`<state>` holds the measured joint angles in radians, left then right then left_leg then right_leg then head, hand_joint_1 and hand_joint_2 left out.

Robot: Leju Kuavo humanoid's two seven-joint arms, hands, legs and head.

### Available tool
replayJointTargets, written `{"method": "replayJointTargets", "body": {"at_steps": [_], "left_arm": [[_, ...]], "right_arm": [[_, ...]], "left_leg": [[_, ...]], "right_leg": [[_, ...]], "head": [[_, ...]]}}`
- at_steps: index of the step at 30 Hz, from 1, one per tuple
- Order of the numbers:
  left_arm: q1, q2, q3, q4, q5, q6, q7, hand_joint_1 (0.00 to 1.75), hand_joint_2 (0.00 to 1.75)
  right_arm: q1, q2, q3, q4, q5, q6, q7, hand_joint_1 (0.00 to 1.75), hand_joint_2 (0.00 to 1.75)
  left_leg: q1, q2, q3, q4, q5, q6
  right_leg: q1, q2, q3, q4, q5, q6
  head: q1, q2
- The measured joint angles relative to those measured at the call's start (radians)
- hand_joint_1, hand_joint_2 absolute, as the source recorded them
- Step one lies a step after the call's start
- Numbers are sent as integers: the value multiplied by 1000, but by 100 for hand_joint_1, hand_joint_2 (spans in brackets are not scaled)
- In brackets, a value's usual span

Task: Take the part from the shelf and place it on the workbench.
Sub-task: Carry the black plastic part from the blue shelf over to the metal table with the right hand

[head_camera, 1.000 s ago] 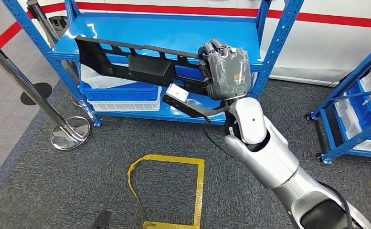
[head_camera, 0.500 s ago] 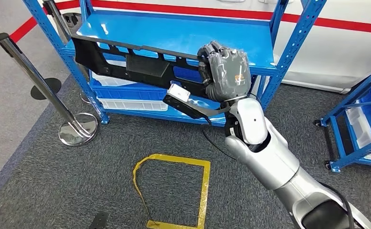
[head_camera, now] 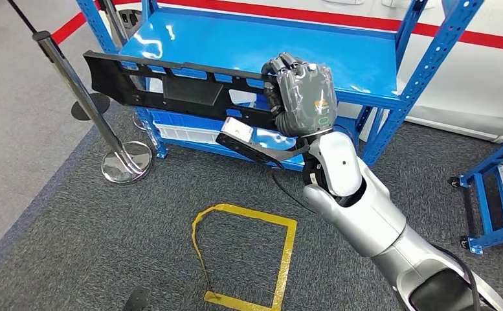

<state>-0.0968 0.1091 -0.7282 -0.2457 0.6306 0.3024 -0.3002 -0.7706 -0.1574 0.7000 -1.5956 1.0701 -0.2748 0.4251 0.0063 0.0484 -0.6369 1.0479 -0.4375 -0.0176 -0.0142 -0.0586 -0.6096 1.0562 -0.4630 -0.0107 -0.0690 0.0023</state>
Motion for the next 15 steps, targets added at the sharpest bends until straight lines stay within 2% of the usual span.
{"method": "replayJointTargets", "body": {"at_steps": [1, 4, 5, 6, 8, 9, 10, 11, 12, 13, 15], "left_arm": [[-2, 0, 0, 0, 0, 1, -2, 0, 175], [0, 2, 0, 0, 0, 4, -7, 0, 175], [2, 2, 0, 0, 1, 4, -9, 0, 175], [3, 3, 0, 0, 1, 3, -10, 0, 175], [3, 3, 0, 0, 1, 2, -14, 0, 175], [2, 3, 0, 0, 1, 1, -15, 0, 175], [2, 3, 0, 0, 2, 0, -17, 0, 175], [2, 3, 0, 0, 2, 0, -19, 0, 175], [3, 3, 0, 0, 3, -1, -22, 0, 175], [3, 3, 0, 0, 4, -3, -25, 0, 175], [2, 3, 0, 0, 5, -8, -31, 0, 175]], "right_arm": [[-1, 0, 0, -2, 2, -1, -2, 175, 175], [-3, 0, 2, -8, 5, -3, -6, 175, 175], [-3, 0, 4, -10, 6, -3, -8, 175, 175], [-2, 0, 4, -12, 7, -4, -9, 175, 175], [-2, -1, 5, -15, 8, -6, -13, 175, 175], [-2, -1, 6, -17, 9, -6, -15, 175, 175], [-1, -1, 7, -17, 10, -7, -16, 175, 175], [0, -1, 8, -17, 11, -7, -19, 175, 175], [1, -1, 9, -17, 12, -7, -21, 175, 175], [1, -1, 10, -19, 12, -7, -23, 175, 175], [0, 0, 10, -23, 12, -8, -26, 175, 175]], "left_leg": [[-6, 2, 2, -10, -2, 5], [-10, -23, 0, -23, 11, 25], [-9, -31, 3, -29, 15, 32], [-7, -39, 6, -35, 19, 40], [-7, -56, 8, -39, 23, 52], [-7, -67, 6, -38, 24, 55], [-8, -78, 6, -36, 24, 55], [-8, -91, 5, -33, 24, 55], [-8, -104, 4, -29, 24, 55], [-8, -118, 3, -24, 22, 54], [-8, -145, -7, -9, 18, 48]], "right_leg": [[2, -6, 0, -1, 1, 2], [2, -23, 1, -5, 0, 15], [0, -15, -1, 4, -10, 18], [-1, 2, -12, 32, -31, 20], [-1, 42, -61, 146, -92, 17], [0, 52, -92, 213, -119, 15], [2, 56, -114, 261, -131, 14], [2, 57, -122, 275, -124, 13], [2, 60, -111, 250, -99, 12], [1, 69, -85, 193, -62, 10], [-5, 113, -28, 71, -12, 7]], "head": [[0, 0], [1, 0], [1, 0], [2, 0], [4, 0], [5, 0], [4, 0], [4, 0], [5, 0], [5, 0], [3, 0]]}}
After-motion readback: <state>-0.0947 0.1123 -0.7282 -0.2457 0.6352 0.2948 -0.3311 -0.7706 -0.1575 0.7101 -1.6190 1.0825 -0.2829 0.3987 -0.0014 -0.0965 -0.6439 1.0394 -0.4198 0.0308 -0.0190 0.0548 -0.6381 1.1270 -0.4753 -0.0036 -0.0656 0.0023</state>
